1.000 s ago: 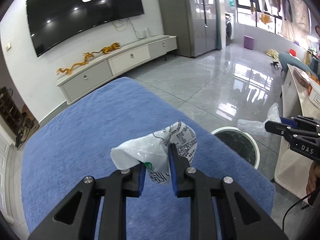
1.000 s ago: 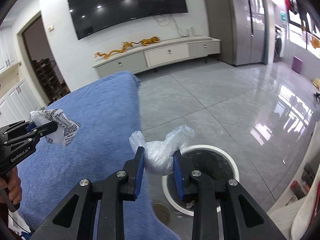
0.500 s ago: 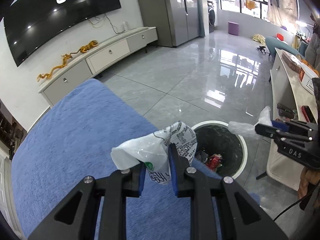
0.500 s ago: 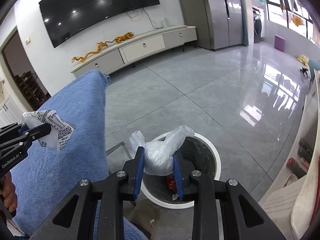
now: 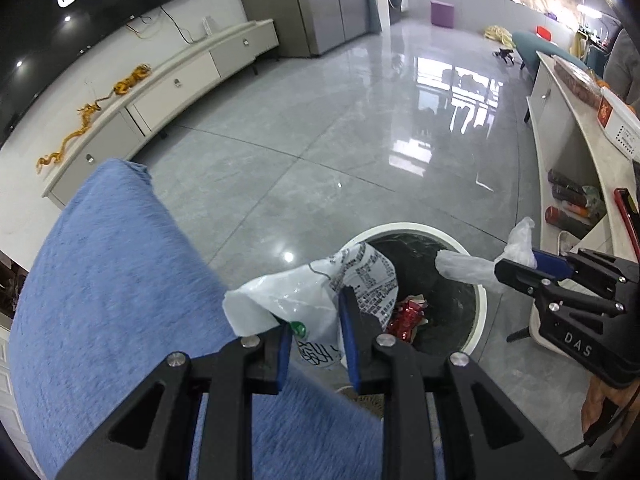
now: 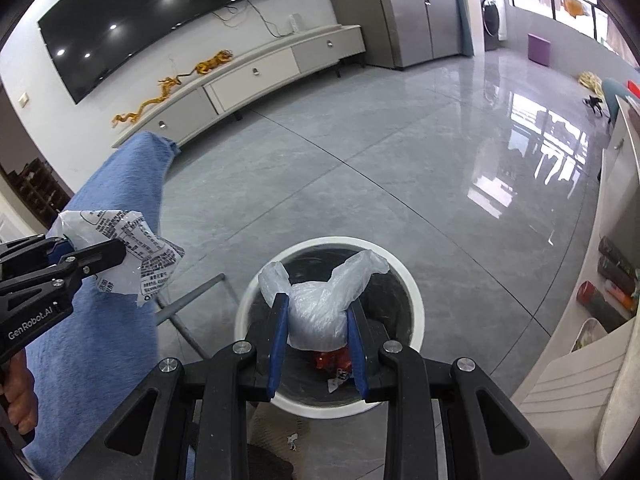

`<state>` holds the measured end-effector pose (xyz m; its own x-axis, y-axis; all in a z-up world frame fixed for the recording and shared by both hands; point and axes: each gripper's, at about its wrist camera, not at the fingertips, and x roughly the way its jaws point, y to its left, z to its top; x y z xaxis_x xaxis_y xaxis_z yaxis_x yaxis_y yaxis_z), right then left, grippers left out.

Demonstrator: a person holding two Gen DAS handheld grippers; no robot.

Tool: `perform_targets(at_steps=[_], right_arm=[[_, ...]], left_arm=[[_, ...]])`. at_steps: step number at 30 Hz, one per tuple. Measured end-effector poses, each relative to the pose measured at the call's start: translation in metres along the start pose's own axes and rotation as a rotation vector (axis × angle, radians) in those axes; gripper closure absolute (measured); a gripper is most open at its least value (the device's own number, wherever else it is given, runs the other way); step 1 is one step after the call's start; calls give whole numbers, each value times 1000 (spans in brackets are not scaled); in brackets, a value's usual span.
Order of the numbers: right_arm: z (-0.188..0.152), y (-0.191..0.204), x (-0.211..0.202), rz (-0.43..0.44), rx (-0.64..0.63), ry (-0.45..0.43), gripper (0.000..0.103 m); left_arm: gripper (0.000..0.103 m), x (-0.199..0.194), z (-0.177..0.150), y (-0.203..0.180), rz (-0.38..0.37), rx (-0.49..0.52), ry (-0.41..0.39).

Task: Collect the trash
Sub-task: 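Carry both white bags over the bin and open both tools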

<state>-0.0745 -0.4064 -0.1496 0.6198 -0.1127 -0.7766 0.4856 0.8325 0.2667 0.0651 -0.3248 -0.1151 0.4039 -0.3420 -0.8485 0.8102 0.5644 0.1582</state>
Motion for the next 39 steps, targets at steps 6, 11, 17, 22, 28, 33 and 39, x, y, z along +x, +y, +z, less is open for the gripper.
perform_targets(at_steps=[6, 11, 17, 22, 28, 33, 39], right_arm=[[5, -14, 18, -29, 11, 25, 77], [5, -22, 29, -36, 28, 45, 77], [9, -24, 38, -41, 27, 66, 77], [11, -23, 51, -46, 12, 93, 77], [12, -25, 58, -47, 17, 111, 77], [14, -26, 59, -44, 15, 117, 77], [15, -20, 62, -58, 2, 120, 65]], left_arm=[[80, 27, 15, -8, -4, -3, 47], [80, 38, 21, -9, -14, -12, 75], [80, 55, 26, -12, -26, -20, 113], [80, 63, 27, -11, -39, -34, 141], [80, 68, 29, -8, -41, -45, 154], [80, 70, 30, -10, -52, -46, 155], [66, 73, 31, -6, -86, -71, 156]])
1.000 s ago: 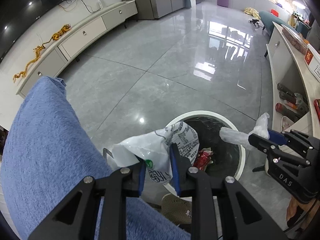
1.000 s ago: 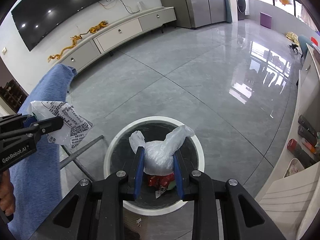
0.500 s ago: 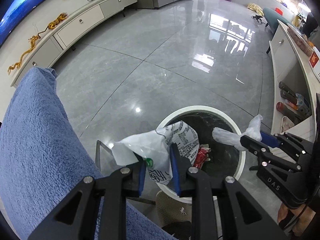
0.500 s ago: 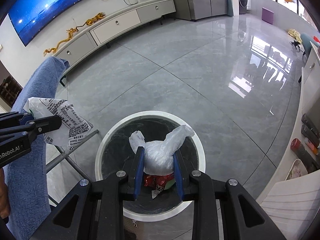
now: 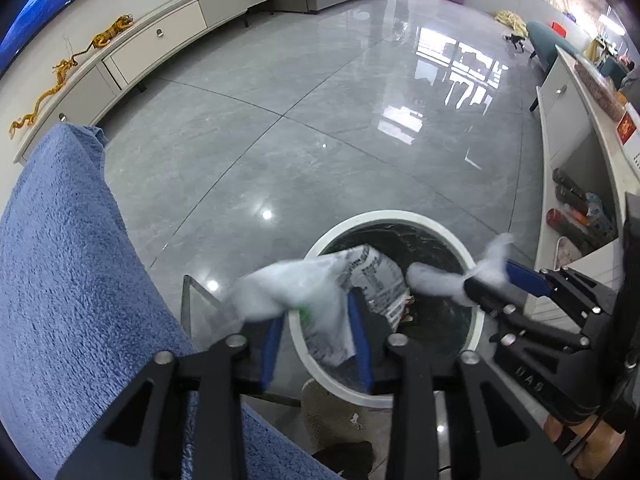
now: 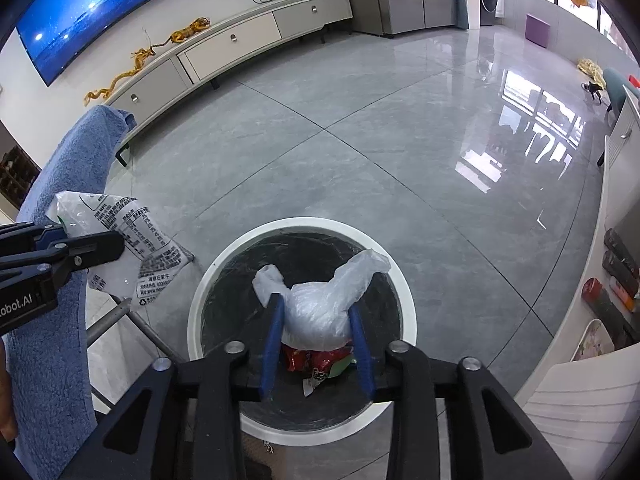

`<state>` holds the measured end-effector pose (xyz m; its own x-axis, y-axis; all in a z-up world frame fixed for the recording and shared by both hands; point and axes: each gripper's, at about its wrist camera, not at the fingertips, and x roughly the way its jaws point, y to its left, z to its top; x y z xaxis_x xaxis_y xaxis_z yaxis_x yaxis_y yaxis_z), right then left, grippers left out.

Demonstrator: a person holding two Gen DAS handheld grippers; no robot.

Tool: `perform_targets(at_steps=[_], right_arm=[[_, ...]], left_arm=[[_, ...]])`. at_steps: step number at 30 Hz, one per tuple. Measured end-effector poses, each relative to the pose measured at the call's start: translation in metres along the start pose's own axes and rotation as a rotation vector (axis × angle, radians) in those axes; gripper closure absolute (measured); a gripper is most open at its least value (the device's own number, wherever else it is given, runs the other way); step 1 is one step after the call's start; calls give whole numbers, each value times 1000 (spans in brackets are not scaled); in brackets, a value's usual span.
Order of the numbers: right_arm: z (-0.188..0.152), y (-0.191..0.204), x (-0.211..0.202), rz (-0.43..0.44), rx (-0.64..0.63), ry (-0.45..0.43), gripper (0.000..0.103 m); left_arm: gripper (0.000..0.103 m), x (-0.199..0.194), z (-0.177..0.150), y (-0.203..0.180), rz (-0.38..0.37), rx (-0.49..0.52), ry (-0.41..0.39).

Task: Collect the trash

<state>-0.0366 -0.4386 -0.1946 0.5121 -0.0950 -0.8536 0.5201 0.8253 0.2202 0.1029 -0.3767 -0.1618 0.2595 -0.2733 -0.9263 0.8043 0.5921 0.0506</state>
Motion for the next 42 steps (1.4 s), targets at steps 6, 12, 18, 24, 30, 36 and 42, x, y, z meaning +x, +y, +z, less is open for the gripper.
perform_targets(at_steps=[6, 12, 18, 24, 30, 36, 42], right_arm=[[2, 2, 2, -23, -8, 1, 49], [0, 11, -17, -17, -17, -35, 48], [-3, 34, -57, -10, -42, -123, 44], [-10, 67, -98, 4, -91, -213, 38], [-21, 104, -132, 31, -159, -282, 30], [-29, 136, -156, 46, -224, -344, 21], [-41, 156, -161, 40, -254, -360, 12]], left_arm=[[51, -8, -2, 4, -25, -9, -39], [51, -36, -11, 19, -68, -75, -119], [51, -86, -35, 39, -41, -121, -253], [32, -130, -73, 61, 30, -154, -353], [29, -168, -114, 84, 126, -195, -417], [28, -195, -152, 100, 265, -245, -460], [22, -211, -189, 110, 338, -306, -495]])
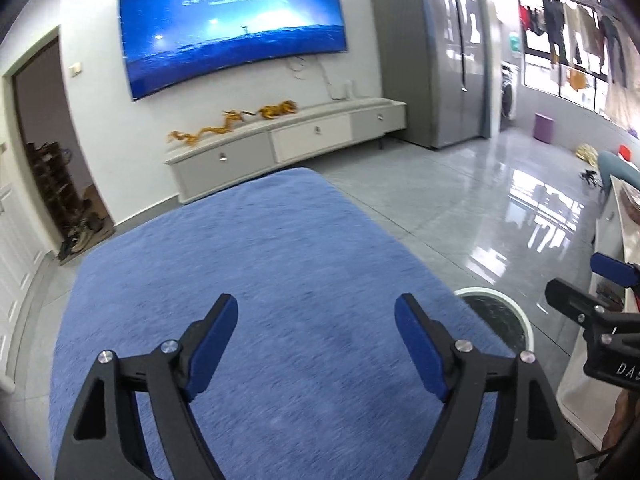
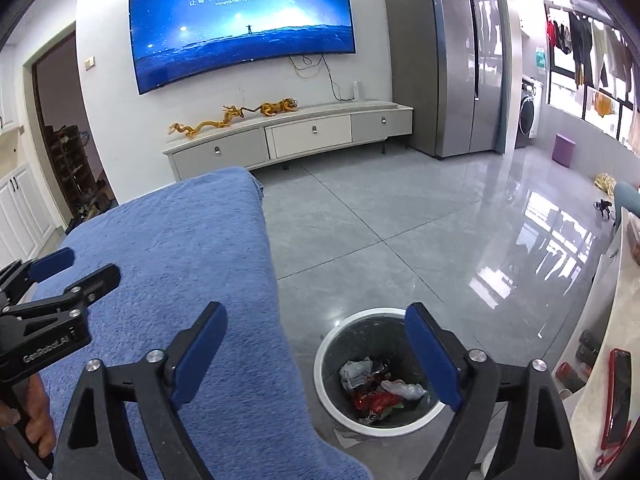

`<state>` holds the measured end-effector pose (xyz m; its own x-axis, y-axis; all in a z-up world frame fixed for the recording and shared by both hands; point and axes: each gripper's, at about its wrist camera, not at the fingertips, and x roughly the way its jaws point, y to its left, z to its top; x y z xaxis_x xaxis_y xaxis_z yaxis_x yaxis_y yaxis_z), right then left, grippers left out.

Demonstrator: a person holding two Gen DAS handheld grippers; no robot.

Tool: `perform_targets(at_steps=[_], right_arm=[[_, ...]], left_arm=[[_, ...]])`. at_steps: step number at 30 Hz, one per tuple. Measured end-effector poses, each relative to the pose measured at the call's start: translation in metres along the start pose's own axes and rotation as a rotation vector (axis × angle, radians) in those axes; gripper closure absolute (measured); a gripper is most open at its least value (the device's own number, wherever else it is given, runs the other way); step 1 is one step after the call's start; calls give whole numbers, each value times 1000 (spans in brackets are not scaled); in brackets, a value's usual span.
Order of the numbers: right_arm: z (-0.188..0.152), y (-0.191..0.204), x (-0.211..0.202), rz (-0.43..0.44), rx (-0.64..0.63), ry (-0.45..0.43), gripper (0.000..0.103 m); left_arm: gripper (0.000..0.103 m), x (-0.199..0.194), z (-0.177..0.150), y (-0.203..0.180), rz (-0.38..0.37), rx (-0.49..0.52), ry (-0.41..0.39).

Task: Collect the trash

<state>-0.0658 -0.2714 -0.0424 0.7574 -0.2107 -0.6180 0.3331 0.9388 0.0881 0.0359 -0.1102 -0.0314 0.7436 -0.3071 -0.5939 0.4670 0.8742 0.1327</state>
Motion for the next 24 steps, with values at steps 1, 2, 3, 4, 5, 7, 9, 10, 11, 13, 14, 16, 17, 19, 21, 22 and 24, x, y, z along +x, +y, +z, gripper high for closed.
perform_targets(at_steps=[1, 2, 3, 4, 5, 7, 9, 10, 11, 13, 14, 16, 17, 19, 21, 22, 24], right_arm=[[-2, 4, -1, 1, -6, 0, 11], [-4, 8, -2, 0, -13, 0, 8], [-5, 12, -2, -4, -20, 2, 6], [-6, 15, -3, -8, -26, 2, 4], [-8, 18, -4, -12, -30, 0, 3], [-10, 24, -7, -20, -38, -6, 1], [-13, 28, -11, -28, -51, -12, 0], [-13, 31, -11, -34, -62, -15, 0], [-14, 34, -13, -38, -68, -17, 0], [-14, 38, -12, -44, -79, -23, 0], [-15, 39, -11, -45, -82, -23, 0], [-16, 41, -9, -51, -91, -25, 0], [-16, 42, -9, -55, -94, -27, 0], [-18, 43, -9, -62, -94, -34, 0], [-18, 41, -9, -69, -89, -42, 0], [-18, 40, -10, -72, -87, -44, 0], [-17, 39, -10, -76, -83, -50, 0]], left_arm=[[22, -3, -3, 4, 6, -4, -3], [21, -6, -5, 7, 8, -10, -3], [21, -9, -7, 11, 10, -17, -4], [21, -12, -8, 14, 15, -21, -6], [20, -13, -9, 18, 21, -24, -11], [17, -19, -10, 24, 31, -32, -24], [17, -26, -13, 26, 37, -39, -34], [16, -28, -14, 28, 45, -41, -38], [16, -32, -19, 29, 52, -44, -39], [16, -34, -22, 33, 61, -55, -40], [16, -34, -24, 37, 65, -64, -38], [16, -33, -26, 42, 74, -79, -33], [16, -33, -27, 45, 82, -85, -30], [16, -34, -30, 52, 101, -94, -26], [16, -34, -32, 57, 118, -102, -24], [16, -34, -32, 61, 127, -110, -26], [13, -36, -35, 67, 139, -123, -29]])
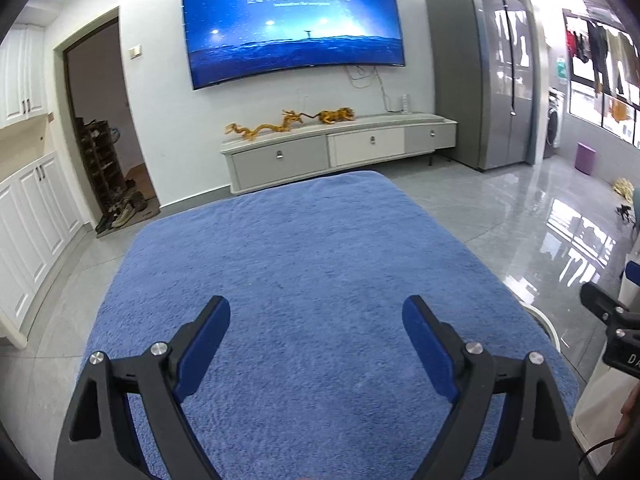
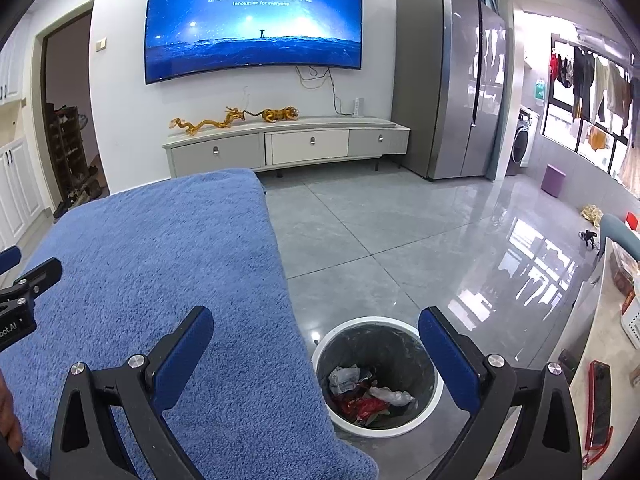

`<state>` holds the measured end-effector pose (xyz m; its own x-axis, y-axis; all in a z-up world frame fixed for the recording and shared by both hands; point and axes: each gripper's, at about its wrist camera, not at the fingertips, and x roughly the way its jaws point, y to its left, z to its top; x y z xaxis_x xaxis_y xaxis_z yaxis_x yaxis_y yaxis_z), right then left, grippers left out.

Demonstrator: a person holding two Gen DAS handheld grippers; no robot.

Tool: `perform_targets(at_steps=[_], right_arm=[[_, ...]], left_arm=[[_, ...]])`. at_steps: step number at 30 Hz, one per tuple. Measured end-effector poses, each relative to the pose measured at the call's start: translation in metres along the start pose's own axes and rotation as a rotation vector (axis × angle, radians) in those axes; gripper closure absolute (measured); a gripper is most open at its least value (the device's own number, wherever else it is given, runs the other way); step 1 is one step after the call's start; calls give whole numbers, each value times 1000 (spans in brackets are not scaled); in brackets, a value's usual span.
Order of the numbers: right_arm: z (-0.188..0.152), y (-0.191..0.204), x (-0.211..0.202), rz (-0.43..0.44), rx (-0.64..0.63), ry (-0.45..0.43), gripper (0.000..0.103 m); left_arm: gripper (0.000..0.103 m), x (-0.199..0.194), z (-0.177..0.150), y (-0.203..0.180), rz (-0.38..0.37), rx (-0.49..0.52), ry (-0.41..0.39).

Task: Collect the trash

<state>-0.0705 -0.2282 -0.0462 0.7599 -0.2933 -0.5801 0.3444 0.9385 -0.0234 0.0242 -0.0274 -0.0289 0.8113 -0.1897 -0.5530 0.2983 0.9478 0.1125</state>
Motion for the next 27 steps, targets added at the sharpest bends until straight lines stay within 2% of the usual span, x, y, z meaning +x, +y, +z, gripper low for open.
perform_targets(at_steps=[4, 27], right_arm=[[-1, 0, 0, -6, -1, -4, 0], [-2, -6, 4, 7, 7, 11, 0]], left_arm=[[8, -4, -1, 11, 25, -20, -30], [7, -10, 0, 17, 36, -29, -51]])
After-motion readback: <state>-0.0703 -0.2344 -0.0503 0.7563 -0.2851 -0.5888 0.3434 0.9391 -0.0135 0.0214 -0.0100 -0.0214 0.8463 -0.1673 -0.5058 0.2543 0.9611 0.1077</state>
